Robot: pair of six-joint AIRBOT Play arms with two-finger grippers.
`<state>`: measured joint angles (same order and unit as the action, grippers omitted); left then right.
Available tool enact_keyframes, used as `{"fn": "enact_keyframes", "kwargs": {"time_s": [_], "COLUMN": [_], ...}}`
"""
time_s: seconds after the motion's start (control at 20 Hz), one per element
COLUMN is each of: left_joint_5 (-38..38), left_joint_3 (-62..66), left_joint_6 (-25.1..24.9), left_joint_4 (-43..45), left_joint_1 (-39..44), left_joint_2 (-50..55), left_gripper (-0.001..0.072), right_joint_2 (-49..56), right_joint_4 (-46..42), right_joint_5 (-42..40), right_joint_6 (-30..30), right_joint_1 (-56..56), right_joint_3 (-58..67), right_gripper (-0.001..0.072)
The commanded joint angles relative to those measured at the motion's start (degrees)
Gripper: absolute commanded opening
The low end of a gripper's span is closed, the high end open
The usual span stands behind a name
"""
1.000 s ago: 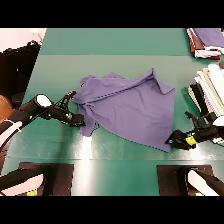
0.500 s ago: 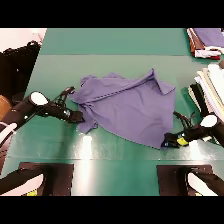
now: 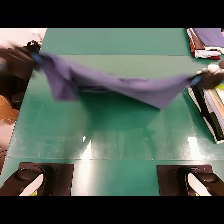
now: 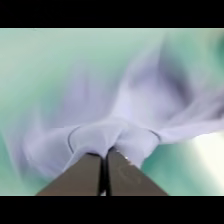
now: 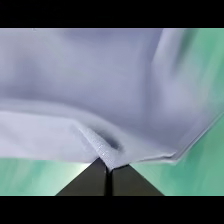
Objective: Fold the shirts.
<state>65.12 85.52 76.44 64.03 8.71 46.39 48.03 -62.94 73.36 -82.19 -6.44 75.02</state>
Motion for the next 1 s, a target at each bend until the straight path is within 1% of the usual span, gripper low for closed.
{"fn": "enact_keyframes", "kwargs": {"time_s": [0.0, 0.1, 0.25, 0.35, 0.5, 0.6, 0.7, 0.85, 0.95], "left_joint_5": [-1.0, -2.6, -5.3, -5.6, -5.6, -3.8, 0.6, 5.5, 6.0], "left_joint_3": [22.8, 32.1, 38.3, 38.4, 36.0, 32.7, 28.3, 22.1, 19.3], "left_joint_6": [1.7, 2.9, 5.0, 6.1, 6.1, 6.2, 6.4, 6.0, 5.5], "left_joint_4": [1.8, 1.8, 1.8, 1.8, 3.5, 6.8, 8.0, 8.0, 7.7], "left_joint_1": [0.0, 0.0, 0.0, 0.0, 0.0, 0.0, 0.0, 0.0, 0.0], "left_joint_2": [-1.6, -1.6, -1.6, -1.6, 0.4, 3.7, 9.3, 21.8, 31.2], "left_gripper": [0.0024, 0.0024, 0.0024, 0.0024, 0.0024, 0.0024, 0.0025, 0.0024, 0.0025], "right_joint_2": [-2.8, -2.7, -2.6, -1.6, 2.5, 5.3, 7.5, 14.5, 20.7], "right_joint_4": [-0.1, -0.1, -0.1, 0.2, 0.5, 0.5, 0.9, -0.3, -3.1], "right_joint_5": [-0.6, 1.2, 3.9, 6.7, 11.7, 13.2, 13.4, 13.3, 12.6], "right_joint_6": [-0.2, -0.2, -0.2, -0.3, -0.5, -1.8, -1.9, -2.7, -2.7], "right_joint_1": [3.8, 6.8, 11.2, 14.1, 17.4, 17.7, 17.1, 12.7, 9.3], "right_joint_3": [20.7, 29.7, 38.4, 43.0, 48.5, 47.0, 40.7, 30.6, 25.4], "right_gripper": [0.0015, 0.0014, 0.0014, 0.0014, 0.0014, 0.0014, 0.0014, 0.0014, 0.0014]}}
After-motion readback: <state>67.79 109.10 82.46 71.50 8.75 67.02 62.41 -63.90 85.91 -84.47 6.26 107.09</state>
